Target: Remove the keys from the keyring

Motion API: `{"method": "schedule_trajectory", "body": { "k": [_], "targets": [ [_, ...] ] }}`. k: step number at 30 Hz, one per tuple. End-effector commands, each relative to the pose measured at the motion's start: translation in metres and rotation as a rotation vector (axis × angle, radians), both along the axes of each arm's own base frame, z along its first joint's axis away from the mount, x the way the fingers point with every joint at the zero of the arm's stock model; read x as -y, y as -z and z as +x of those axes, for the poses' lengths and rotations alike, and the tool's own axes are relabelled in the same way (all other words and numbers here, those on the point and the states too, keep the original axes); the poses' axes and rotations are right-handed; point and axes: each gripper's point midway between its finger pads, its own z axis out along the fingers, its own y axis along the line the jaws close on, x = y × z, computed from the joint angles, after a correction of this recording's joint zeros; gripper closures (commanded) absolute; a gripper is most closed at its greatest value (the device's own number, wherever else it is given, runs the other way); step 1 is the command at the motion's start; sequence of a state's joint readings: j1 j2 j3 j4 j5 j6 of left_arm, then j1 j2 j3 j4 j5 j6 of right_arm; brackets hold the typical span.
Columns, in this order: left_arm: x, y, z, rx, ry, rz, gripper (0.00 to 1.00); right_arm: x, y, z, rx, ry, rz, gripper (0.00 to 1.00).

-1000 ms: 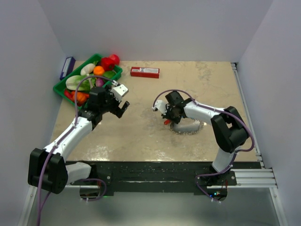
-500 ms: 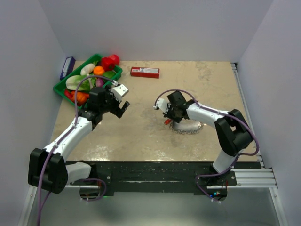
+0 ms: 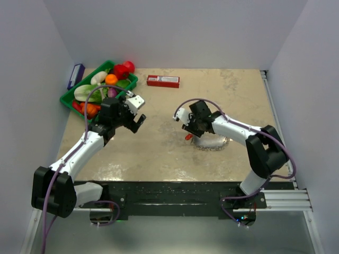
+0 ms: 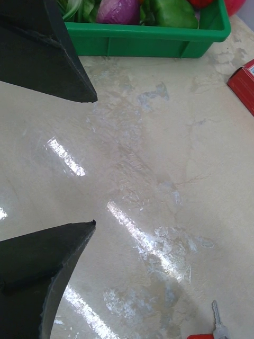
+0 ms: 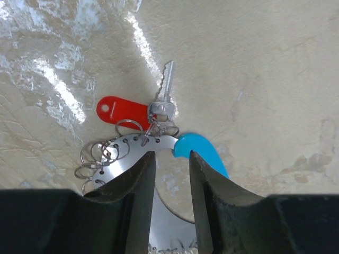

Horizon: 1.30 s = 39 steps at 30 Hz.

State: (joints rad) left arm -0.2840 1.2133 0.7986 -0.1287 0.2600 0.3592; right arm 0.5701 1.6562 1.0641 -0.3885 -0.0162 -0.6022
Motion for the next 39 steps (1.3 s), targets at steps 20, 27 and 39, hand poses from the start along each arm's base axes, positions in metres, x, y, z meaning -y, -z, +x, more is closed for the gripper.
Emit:
{"method": "schedule_trajectory", "body": {
  "k": [20,27,39],
  "targets": [
    [0.008,-0.014,0.004,0.052,0.015,-0.036,0.01,-0.003,0.01,0.039,-0.064,0.212,0.059,0.52],
    [0.008,-0.014,0.005,0.048,0.014,-0.039,0.01,0.0,0.013,0.029,-0.109,0.201,0.041,0.52],
    [0.01,-0.01,0.004,0.039,0.017,-0.043,0.01,-0.004,-0.009,0.02,-0.099,0.159,0.098,0.53]
  ]
}}
